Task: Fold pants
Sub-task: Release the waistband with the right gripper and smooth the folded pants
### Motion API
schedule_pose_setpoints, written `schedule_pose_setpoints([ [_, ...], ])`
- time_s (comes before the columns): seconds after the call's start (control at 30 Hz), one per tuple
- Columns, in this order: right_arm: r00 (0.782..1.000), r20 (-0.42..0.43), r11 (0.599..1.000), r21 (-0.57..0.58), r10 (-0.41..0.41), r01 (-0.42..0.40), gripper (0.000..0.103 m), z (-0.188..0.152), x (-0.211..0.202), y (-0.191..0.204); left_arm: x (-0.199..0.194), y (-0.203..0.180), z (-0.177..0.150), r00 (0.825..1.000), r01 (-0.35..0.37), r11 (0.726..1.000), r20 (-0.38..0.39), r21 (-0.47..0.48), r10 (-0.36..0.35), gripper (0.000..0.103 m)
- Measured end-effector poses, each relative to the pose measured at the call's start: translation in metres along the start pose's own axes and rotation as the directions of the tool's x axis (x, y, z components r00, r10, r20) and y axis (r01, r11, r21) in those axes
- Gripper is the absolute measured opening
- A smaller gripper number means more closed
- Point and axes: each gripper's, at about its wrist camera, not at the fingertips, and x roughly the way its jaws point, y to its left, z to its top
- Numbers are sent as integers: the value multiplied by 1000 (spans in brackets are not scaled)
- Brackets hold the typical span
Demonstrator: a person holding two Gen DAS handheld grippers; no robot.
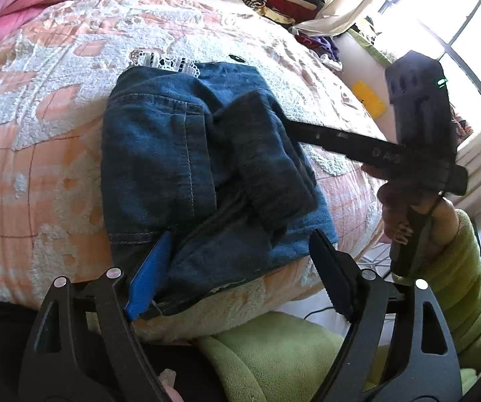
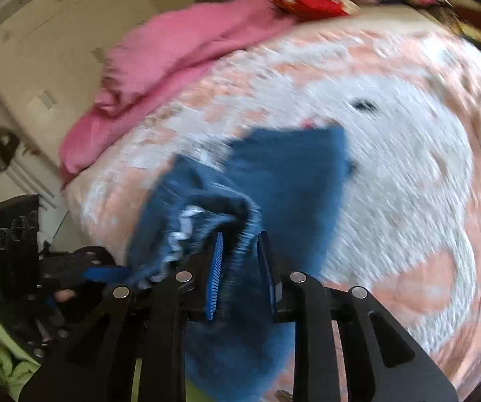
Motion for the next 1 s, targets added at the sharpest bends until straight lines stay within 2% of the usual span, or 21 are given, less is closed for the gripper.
schedule_pose_setpoints([
  [0.03,999,19,999,40,30,-31,56,-3,-5,-4,0,0,0,1000,-1,1000,0,1,1,76],
  [0.1,998,53,997,68,44,-47,82,-4,-12,-3,0,0,0,1000,-5,1000,-1,2,5,76],
  [0.17,995,71,995,64,76,-80,83,-3,-17,4,0,0,0,1000,-6,1000,-2,5,6,76],
  [0.27,997,43,997,21,67,-68,90,2,-8,20,0,0,-2,1000,-14,1000,-2,12,14,76],
  [0.33,1000,-9,1000,-8,13,-13,89,4,8,29,0,-1,-1,1000,-17,1000,-1,14,17,77],
  [0.37,999,-36,1000,-31,-7,6,78,4,12,31,0,-1,-2,1000,-18,1000,-1,16,18,77],
  [0.4,998,-67,997,-74,-12,7,41,2,21,39,-1,-2,-2,1000,-21,1000,0,17,21,77],
  [0.47,998,-65,990,-142,0,-9,31,-1,23,55,-1,-3,-2,1000,-26,999,2,22,26,80],
  [0.5,997,-38,988,-143,61,-66,29,1,14,59,-2,-4,-2,999,-32,999,6,28,32,80],
  [0.53,994,-15,985,-130,109,-110,29,3,8,59,-3,-4,-2,999,-37,999,11,32,36,80],
  [0.57,980,35,976,-103,196,-191,29,7,-4,55,-4,-4,-2,999,-38,999,16,37,38,81],
  [0.63,964,81,967,-65,252,-247,29,10,-16,43,-5,-5,-1,999,-40,998,28,48,39,82],
  [0.73,961,72,960,74,267,-272,29,7,-5,7,2,-5,-2,998,-64,996,11,60,63,82],
  [0.8,981,20,969,153,192,-193,33,-3,11,-14,8,-7,-5,996,-88,993,-5,81,89,82],
  [0.83,984,3,970,162,181,-179,37,-8,17,-19,9,-8,-5,996,-93,992,-9,85,94,82],
  [0.9,982,10,965,183,187,-186,39,-12,18,-22,9,-7,-6,995,-95,992,-10,88,96,82],
  [1.0,990,14,980,140,141,-142,52,-8,10,-12,4,-8,-4,995,-95,992,3,82,95,82],
])
